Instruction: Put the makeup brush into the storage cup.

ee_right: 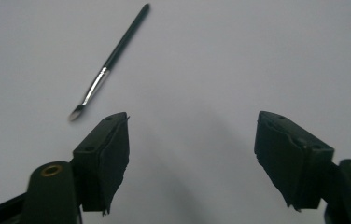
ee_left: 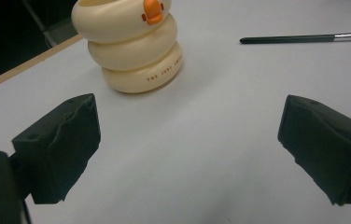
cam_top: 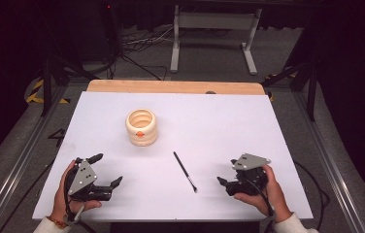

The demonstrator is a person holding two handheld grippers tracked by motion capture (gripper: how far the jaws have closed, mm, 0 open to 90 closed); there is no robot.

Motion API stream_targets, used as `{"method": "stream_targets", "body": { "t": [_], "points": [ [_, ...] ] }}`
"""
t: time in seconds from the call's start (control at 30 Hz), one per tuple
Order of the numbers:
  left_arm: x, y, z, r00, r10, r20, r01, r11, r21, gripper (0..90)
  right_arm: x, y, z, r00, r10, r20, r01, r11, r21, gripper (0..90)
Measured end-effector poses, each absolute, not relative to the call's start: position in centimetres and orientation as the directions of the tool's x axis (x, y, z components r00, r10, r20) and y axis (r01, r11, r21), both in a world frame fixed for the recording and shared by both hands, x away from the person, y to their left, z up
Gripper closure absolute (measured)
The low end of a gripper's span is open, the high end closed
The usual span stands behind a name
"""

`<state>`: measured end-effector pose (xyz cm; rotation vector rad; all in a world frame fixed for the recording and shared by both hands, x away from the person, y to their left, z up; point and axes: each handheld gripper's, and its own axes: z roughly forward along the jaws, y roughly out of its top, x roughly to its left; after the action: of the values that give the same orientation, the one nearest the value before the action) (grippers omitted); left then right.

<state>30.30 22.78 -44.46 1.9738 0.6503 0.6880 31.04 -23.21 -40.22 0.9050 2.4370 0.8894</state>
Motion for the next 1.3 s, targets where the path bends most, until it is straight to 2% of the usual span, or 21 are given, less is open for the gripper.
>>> {"method": "stream_targets", "body": {
  "t": [0.13, 0.47, 0.77, 0.93, 1.0, 1.13, 1.3],
  "points": [
    [30.4, 22.7, -44.6, 0.712, 0.673, 0.199, 0.174, -0.444, 0.879, 6.9, 31.9, -20.3, -40.0, -0.748, 0.656, -0.103, 0.478, 0.639, 0.602, 34.4],
    [30.4, 22.5, -44.7, 0.723, 0.663, 0.196, 0.181, -0.455, 0.872, 7.1, 34.7, -14.5, -40.4, -0.77, 0.638, -0.013, 0.584, 0.712, 0.39, 37.4],
    [30.4, 22.5, -44.7, 0.727, 0.66, 0.19, 0.186, -0.455, 0.871, 7.1, 36.1, -11.4, -41.2, -0.794, 0.608, 0.003, 0.588, 0.766, 0.261, 56.4],
    [30.4, 22.4, -44.8, 0.736, 0.652, 0.182, 0.192, -0.459, 0.867, 7.1, 36.6, -10.3, -42.2, -0.804, 0.593, -0.04, 0.576, 0.794, 0.193, 67.7],
    [30.5, 22.3, -44.8, 0.741, 0.645, 0.184, 0.191, -0.466, 0.864, 6.9, 36.7, -10.1, -42.3, -0.807, 0.589, -0.041, 0.573, 0.798, 0.185, 69.4],
    [30.5, 22.2, -44.8, 0.742, 0.643, 0.188, 0.193, -0.473, 0.86, 6.9, 36.7, -9.6, -42.3, -0.823, 0.567, -0.038, 0.555, 0.817, 0.156, 82.3],
    [30.4, 22.1, -44.9, 0.745, 0.637, 0.198, 0.188, -0.485, 0.854, 7.5, 36.8, -9.6, -42.2, -0.824, 0.566, -0.022, 0.557, 0.817, 0.148, 84.2]
  ]
}}
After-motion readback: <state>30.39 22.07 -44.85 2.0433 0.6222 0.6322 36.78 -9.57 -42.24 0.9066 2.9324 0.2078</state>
